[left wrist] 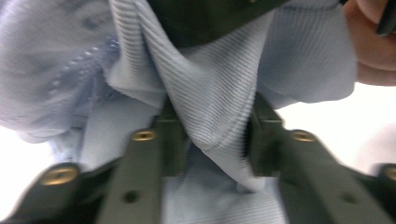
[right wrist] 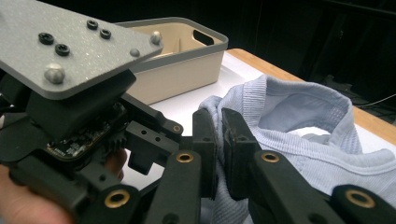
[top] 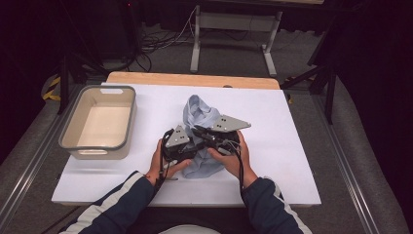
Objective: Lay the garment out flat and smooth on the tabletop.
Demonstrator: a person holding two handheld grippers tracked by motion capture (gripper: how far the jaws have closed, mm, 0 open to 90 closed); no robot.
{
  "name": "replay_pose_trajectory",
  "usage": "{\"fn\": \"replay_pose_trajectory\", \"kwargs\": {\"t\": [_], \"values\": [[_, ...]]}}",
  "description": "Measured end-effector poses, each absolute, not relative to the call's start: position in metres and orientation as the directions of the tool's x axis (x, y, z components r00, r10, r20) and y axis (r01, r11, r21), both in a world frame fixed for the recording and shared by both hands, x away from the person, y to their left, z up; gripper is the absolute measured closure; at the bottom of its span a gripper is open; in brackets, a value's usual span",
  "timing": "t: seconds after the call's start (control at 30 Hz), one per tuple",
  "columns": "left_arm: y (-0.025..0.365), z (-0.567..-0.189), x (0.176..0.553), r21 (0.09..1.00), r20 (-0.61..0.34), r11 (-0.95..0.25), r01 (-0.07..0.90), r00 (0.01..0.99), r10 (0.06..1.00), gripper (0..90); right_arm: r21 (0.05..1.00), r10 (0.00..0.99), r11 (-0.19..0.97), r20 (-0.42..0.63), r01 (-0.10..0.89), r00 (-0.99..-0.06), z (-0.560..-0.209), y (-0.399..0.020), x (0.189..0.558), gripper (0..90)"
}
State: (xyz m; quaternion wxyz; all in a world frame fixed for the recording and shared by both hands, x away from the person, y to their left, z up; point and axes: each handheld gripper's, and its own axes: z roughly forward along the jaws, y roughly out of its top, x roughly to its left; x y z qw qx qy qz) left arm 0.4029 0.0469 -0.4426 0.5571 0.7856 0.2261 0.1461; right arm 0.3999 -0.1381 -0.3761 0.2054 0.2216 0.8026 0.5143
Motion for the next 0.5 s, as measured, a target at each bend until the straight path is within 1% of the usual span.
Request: {"fn": "replay_pose_trajectory", "kwargs": {"t": [0.07,0.13,0.17,0.2,0.23,0.27,0.33,0.37,0.43,0.5], "values": [[0.049,-0.441,0.402,0.944,-0.012,-0.276,0.181,0.854,0.521,82.0,0.919,0.570,0.367,-0.098,0.146,-0.816,-0.376,-0.139,0.400,82.2],[0.053,-0.438,0.402,0.944,0.002,-0.284,0.167,0.860,0.511,83.4,0.921,0.570,0.363,-0.098,0.143,-0.816,-0.376,-0.140,0.400,75.0],[0.055,-0.437,0.402,0.945,0.008,-0.284,0.160,0.858,0.513,83.7,0.926,0.569,0.352,-0.094,0.139,-0.817,-0.375,-0.142,0.399,67.7],[0.058,-0.435,0.401,0.947,0.011,-0.281,0.157,0.858,0.514,83.7,0.926,0.569,0.352,-0.094,0.139,-0.817,-0.375,-0.142,0.399,67.7],[0.062,-0.433,0.401,0.949,0.012,-0.276,0.154,0.856,0.516,83.8,0.929,0.564,0.346,-0.093,0.133,-0.821,-0.374,-0.143,0.398,60.6],[0.068,-0.430,0.400,0.951,0.013,-0.271,0.151,0.853,0.522,83.9,0.936,0.570,0.330,-0.095,0.122,-0.816,-0.370,-0.149,0.395,50.0],[0.076,-0.427,0.399,0.953,0.019,-0.266,0.146,0.846,0.532,84.0,0.938,0.571,0.324,-0.093,0.120,-0.816,-0.369,-0.151,0.395,48.6],[0.082,-0.425,0.398,0.956,0.018,-0.257,0.145,0.842,0.540,84.0,0.944,0.570,0.311,-0.090,0.113,-0.817,-0.367,-0.156,0.393,44.4],[0.092,-0.423,0.397,0.954,0.024,-0.263,0.145,0.837,0.547,84.0,0.948,0.579,0.301,-0.096,0.103,-0.809,-0.365,-0.164,0.390,39.0],[0.100,-0.422,0.394,0.953,0.028,-0.266,0.148,0.828,0.561,84.0,0.949,0.577,0.298,-0.093,0.103,-0.811,-0.366,-0.172,0.388,36.6]]}}
